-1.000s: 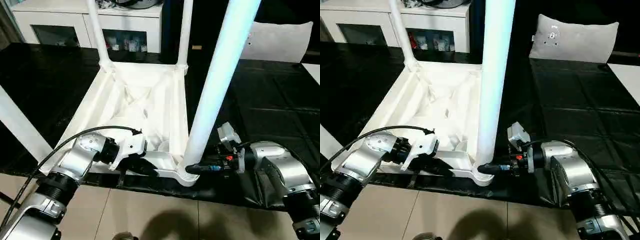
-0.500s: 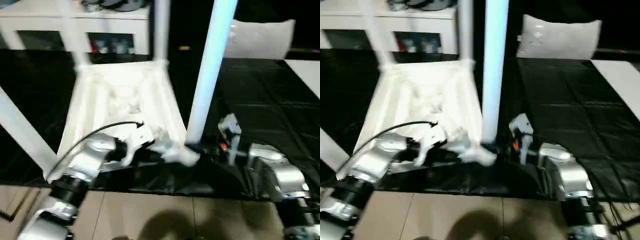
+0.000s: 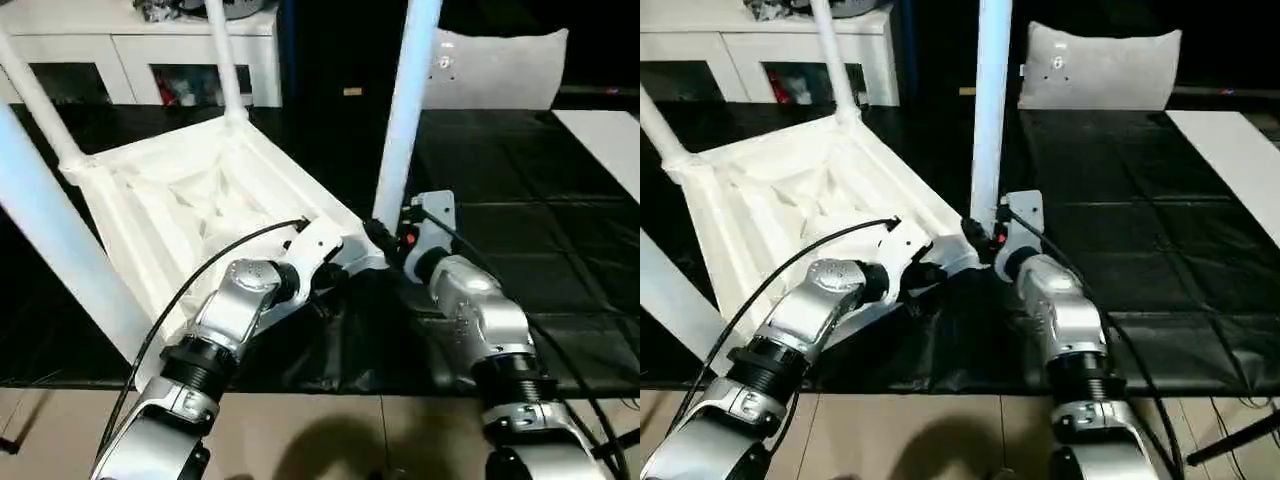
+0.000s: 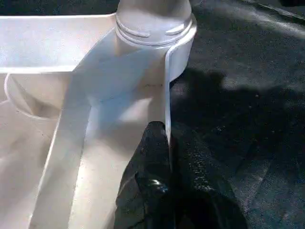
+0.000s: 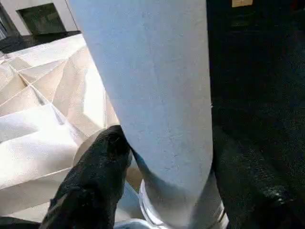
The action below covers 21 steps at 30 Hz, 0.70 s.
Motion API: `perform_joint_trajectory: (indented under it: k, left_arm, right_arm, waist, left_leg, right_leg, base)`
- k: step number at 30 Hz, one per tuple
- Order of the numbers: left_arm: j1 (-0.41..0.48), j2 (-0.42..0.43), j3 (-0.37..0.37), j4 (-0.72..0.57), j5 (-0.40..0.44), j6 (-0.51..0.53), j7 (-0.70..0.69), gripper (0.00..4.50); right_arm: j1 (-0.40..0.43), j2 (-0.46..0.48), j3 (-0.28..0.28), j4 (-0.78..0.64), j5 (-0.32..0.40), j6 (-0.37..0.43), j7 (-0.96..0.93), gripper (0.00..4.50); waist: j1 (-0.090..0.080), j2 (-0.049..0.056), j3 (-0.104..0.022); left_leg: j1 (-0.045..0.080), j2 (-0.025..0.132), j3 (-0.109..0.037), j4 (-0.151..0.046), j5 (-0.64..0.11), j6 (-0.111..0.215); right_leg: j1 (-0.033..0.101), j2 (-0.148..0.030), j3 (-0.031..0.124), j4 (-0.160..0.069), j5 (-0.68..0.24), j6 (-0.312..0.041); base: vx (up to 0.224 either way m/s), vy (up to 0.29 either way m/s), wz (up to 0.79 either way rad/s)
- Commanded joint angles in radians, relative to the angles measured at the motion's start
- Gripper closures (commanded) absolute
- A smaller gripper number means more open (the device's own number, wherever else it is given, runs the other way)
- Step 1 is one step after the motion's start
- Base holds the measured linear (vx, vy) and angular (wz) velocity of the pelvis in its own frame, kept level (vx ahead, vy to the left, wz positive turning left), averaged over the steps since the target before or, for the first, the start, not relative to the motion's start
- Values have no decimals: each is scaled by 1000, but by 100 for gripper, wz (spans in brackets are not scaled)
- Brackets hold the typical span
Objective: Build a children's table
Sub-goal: Rotate leg to tighten
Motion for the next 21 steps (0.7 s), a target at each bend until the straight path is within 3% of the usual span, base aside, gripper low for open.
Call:
perform_joint_trajectory:
  k: [1,7,15,16,21]
  left_arm:
    - [-14,-19,-35,-89,-32,-39,-49,450]
    - [-8,33,-39,-63,-20,-79,-90,450]
    - [16,168,-73,-46,-33,-194,-294,450]
    - [20,190,-83,-44,-35,-224,-330,450]
    - [42,266,-111,-61,-67,-312,-492,450]
  right_arm:
    - [35,7,51,6,8,-5,70,139]
    - [70,-84,47,-27,22,-69,198,88]
    - [113,-289,85,-94,65,-107,538,24]
    - [115,-312,92,-92,62,-125,577,24]
    - [128,-371,117,-110,104,-139,745,24]
  waist:
    - [13,-11,-67]
    - [23,-9,-65]
    - [34,-11,-63]
    - [36,-16,-63]
    - [49,-11,-63]
  left_leg:
    - [-1,25,-5,-64,-150,69]
    - [1,26,-4,-65,-176,66]
    - [2,30,-4,-65,-190,79]
    - [3,30,-4,-66,-195,78]
    - [6,35,-3,-66,-194,76]
  right_leg:
    - [66,-50,37,-70,-238,-191]
    - [65,-50,38,-72,-252,-190]
    - [64,-51,39,-72,-271,-186]
    - [63,-51,37,-74,-285,-185]
    - [60,-51,39,-67,-261,-201]
  base:
    - [0,0,0]
    - [0,0,0]
    - [0,0,0]
    - [0,0,0]
    - [0,0,0]
